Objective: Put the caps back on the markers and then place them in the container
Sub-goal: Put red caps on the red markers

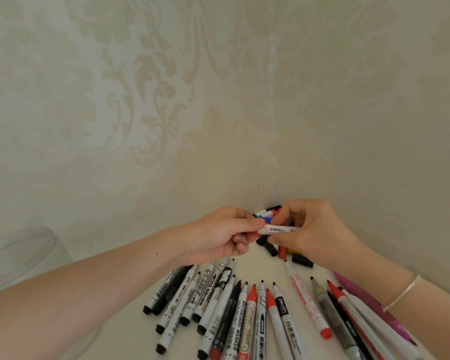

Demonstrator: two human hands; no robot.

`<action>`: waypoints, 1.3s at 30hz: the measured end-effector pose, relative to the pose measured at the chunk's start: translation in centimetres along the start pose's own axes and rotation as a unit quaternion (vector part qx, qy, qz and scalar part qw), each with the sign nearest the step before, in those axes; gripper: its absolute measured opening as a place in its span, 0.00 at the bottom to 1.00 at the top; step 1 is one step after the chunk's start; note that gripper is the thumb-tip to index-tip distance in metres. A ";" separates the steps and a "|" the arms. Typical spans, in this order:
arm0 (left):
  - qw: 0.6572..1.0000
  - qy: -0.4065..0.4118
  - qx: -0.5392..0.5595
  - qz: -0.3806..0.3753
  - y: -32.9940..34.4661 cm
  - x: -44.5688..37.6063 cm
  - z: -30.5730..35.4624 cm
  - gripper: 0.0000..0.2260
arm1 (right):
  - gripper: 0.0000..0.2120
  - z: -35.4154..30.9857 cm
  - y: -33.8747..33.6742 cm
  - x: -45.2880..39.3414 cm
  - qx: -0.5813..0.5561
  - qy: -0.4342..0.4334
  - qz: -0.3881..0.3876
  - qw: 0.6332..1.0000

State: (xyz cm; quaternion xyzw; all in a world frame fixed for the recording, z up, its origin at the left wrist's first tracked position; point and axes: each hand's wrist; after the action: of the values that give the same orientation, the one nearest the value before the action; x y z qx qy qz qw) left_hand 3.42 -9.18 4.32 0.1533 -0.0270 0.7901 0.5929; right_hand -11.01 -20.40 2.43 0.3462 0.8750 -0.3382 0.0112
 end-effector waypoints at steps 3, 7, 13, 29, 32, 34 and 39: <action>1.000 -0.007 0.007 0.005 -0.1 0.0 -0.6 0.05 | 0.08 0.2 0.3 0.1 0.014 0.007 -0.009 1.000; 1.000 0.004 0.021 0.002 -0.1 0.0 -1.0 0.05 | 0.08 -0.2 0.2 -0.1 0.047 0.004 -0.009 0.999; 0.997 0.038 -0.060 -0.021 -0.6 0.5 -1.9 0.04 | 0.08 -0.6 0.1 -0.2 0.098 -0.025 -0.043 0.994; 0.712 0.051 -0.687 0.136 -8.7 -0.6 -0.2 0.12 | 0.19 2.2 0.2 -1.5 0.181 0.010 -0.071 0.981; 0.695 0.028 -0.707 0.127 -8.2 -1.3 -0.7 0.12 | 0.17 2.2 0.7 -0.8 0.215 0.015 -0.112 0.970; 0.682 0.022 -0.721 0.121 -8.0 -2.0 -1.2 0.11 | 0.14 2.3 1.0 -0.5 0.242 0.019 -0.126 0.962; 0.636 0.030 -0.761 0.122 -8.0 -3.4 -2.1 0.07 | 0.09 3.3 0.9 -0.2 0.285 0.045 -0.133 0.948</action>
State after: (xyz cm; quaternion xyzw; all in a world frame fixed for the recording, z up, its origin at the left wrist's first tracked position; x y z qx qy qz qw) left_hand 11.40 -9.55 0.31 -0.3803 -0.6197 0.5590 0.3985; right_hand -11.06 -22.04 -0.58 0.2303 0.7798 -0.5562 -0.1719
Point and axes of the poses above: each hand's wrist, its own x-axis away from the middle knuckle, its own y-axis out of the palm, z = x × y, and after that the axes turned 7 degrees about x, right-handed
